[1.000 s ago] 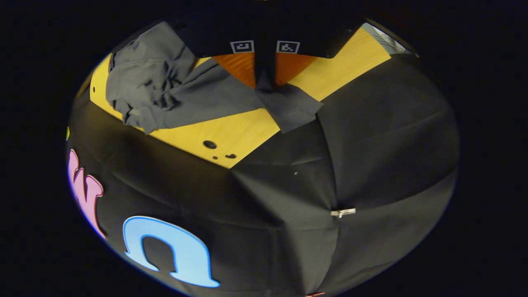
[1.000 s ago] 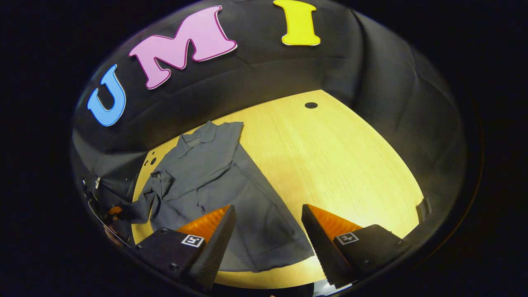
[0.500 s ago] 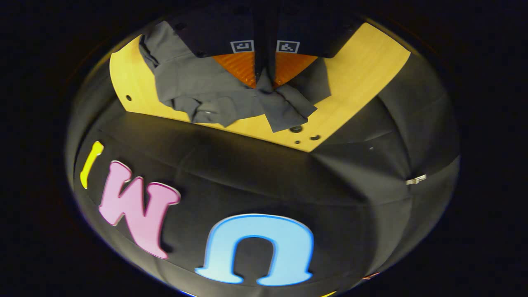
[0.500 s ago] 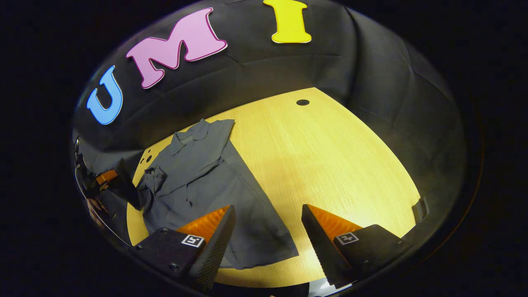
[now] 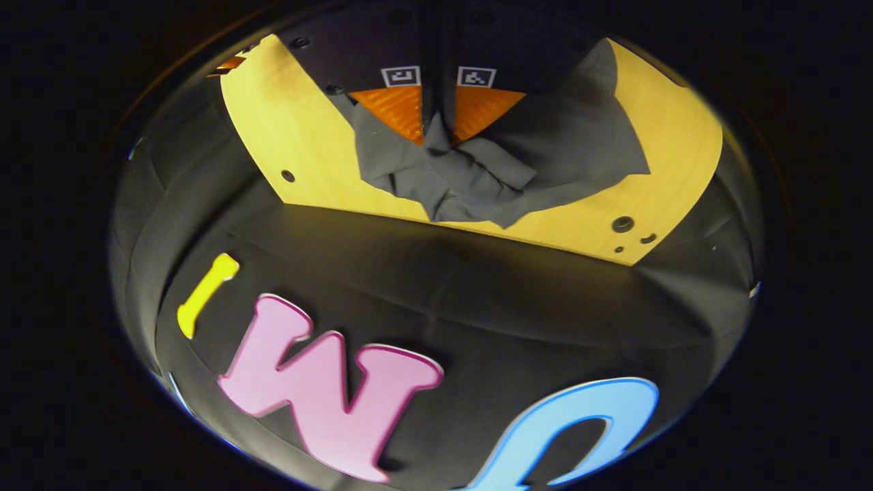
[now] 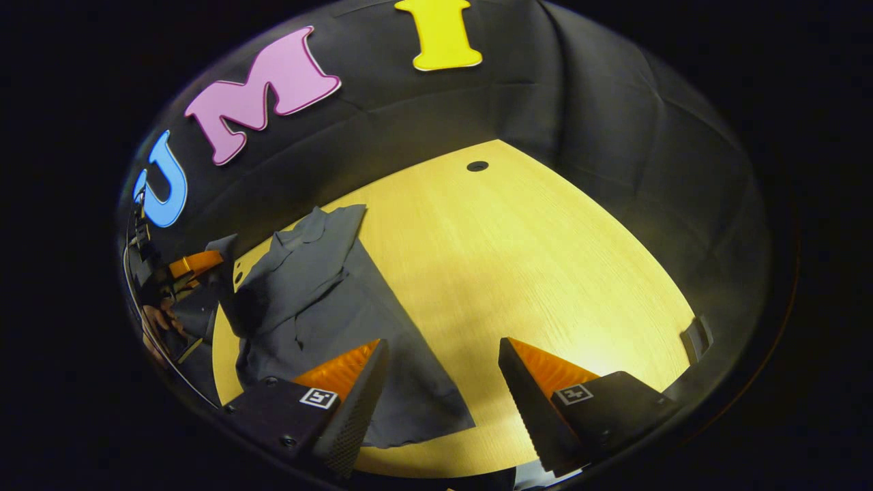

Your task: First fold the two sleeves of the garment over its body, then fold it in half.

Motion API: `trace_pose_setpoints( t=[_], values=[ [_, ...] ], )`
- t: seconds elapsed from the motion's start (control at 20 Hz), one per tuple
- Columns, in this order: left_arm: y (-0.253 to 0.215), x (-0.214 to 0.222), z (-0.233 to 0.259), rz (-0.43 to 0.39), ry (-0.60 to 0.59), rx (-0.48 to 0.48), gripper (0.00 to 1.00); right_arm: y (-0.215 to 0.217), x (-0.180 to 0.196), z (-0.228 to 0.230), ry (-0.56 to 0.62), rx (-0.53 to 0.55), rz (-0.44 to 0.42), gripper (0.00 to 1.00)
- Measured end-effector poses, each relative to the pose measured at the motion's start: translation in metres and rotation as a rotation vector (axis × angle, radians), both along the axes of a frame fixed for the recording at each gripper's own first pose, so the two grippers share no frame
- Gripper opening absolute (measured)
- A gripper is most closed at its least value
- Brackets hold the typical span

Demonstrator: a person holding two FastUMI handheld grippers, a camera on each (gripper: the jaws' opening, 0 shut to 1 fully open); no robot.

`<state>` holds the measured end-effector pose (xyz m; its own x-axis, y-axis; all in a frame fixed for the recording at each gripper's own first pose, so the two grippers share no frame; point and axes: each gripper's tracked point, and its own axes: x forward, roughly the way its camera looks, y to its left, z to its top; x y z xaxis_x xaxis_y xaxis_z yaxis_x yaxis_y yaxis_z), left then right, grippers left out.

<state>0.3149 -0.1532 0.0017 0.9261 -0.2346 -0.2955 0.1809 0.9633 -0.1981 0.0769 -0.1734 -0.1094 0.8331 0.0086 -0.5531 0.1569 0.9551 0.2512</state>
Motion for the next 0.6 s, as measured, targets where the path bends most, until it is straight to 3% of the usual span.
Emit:
trace_pose_setpoints(
  t=[0.15,0.4,0.6],
  values=[
    [-0.049,0.010,-0.003,-0.087,0.005,0.023,0.05,-0.007,-0.007,-0.013,0.022,0.025,-0.019,0.99],
    [-0.107,0.028,-0.030,-0.163,0.062,0.072,0.06,-0.010,-0.016,-0.038,0.071,0.028,0.014,0.99],
    [-0.130,0.040,-0.052,-0.147,0.117,0.099,0.10,-0.016,-0.014,-0.038,0.069,-0.056,0.067,0.99]
  ],
)
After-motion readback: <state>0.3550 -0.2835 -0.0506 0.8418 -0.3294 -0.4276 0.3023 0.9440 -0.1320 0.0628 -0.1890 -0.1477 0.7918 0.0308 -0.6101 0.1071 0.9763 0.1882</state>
